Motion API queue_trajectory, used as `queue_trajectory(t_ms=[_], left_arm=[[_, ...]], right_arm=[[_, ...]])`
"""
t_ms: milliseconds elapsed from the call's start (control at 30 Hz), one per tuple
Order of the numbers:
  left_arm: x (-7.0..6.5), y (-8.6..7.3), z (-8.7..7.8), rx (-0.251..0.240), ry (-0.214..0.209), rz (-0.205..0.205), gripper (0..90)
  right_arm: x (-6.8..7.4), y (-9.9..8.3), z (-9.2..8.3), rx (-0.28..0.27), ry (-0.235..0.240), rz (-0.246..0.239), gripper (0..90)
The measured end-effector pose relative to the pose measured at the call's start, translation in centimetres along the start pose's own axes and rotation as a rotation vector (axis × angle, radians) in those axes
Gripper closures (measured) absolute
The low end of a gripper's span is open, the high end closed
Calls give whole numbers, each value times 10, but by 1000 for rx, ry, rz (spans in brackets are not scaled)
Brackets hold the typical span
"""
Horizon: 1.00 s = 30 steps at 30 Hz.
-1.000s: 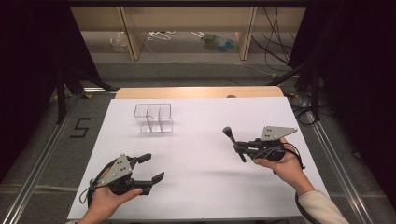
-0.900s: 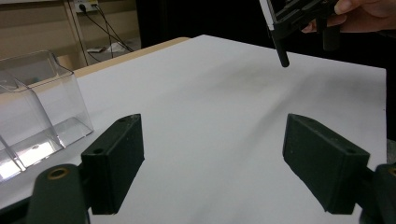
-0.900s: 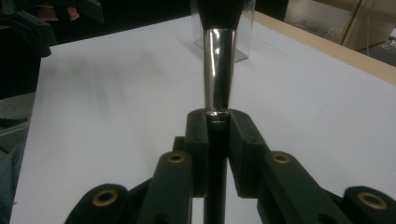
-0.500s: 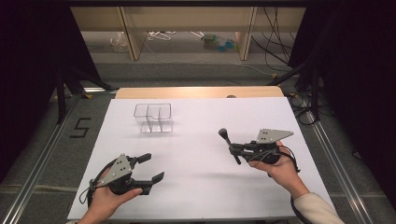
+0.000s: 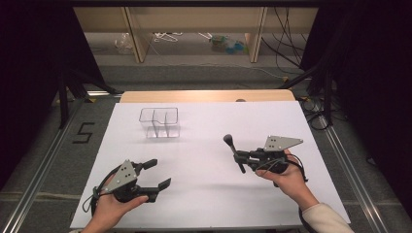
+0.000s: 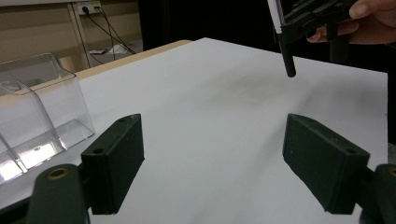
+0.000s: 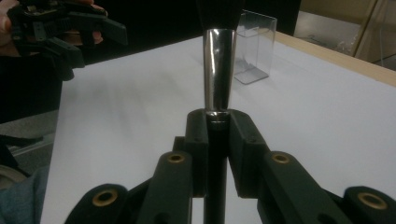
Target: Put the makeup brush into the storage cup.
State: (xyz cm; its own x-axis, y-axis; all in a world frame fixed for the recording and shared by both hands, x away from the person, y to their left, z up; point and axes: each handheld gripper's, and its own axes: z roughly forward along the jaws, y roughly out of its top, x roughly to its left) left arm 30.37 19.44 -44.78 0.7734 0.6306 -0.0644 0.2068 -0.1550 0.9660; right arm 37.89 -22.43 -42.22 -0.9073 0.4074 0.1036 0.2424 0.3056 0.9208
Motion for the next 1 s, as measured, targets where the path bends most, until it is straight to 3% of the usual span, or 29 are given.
queue_trajectory(t_ms=[33, 67, 233, 267, 300, 467, 567, 633, 767, 1000], left_arm=[[0, 1, 0, -4, 0, 5, 205], [0, 1, 1, -14, -3, 4, 207], [-1, 5, 2, -29, -2, -6, 206], [-3, 7, 3, -41, 1, -28, 206], [-3, 8, 3, -46, -1, -21, 206], [-5, 13, 5, -66, 4, -59, 207], [-6, 18, 9, -82, -5, -59, 208], [-7, 22, 13, -90, -13, -64, 209], [-13, 28, 25, -92, -38, -64, 216], [-24, 37, 47, -97, -69, -91, 228]], right_arm=[[1, 0, 0, 3, -3, 6, 793], [2, 0, 3, -27, 8, 2, 793], [9, 2, 8, -27, 8, 7, 793], [10, 3, 10, -28, 17, 15, 793], [12, 3, 11, -33, 35, 34, 793], [14, 3, 15, -31, 15, 13, 793], [18, 3, 19, -40, 32, 31, 793], [18, 4, 20, -42, 22, 15, 793], [23, 6, 25, -49, 37, 39, 793], [25, 8, 28, -51, 29, 34, 793]])
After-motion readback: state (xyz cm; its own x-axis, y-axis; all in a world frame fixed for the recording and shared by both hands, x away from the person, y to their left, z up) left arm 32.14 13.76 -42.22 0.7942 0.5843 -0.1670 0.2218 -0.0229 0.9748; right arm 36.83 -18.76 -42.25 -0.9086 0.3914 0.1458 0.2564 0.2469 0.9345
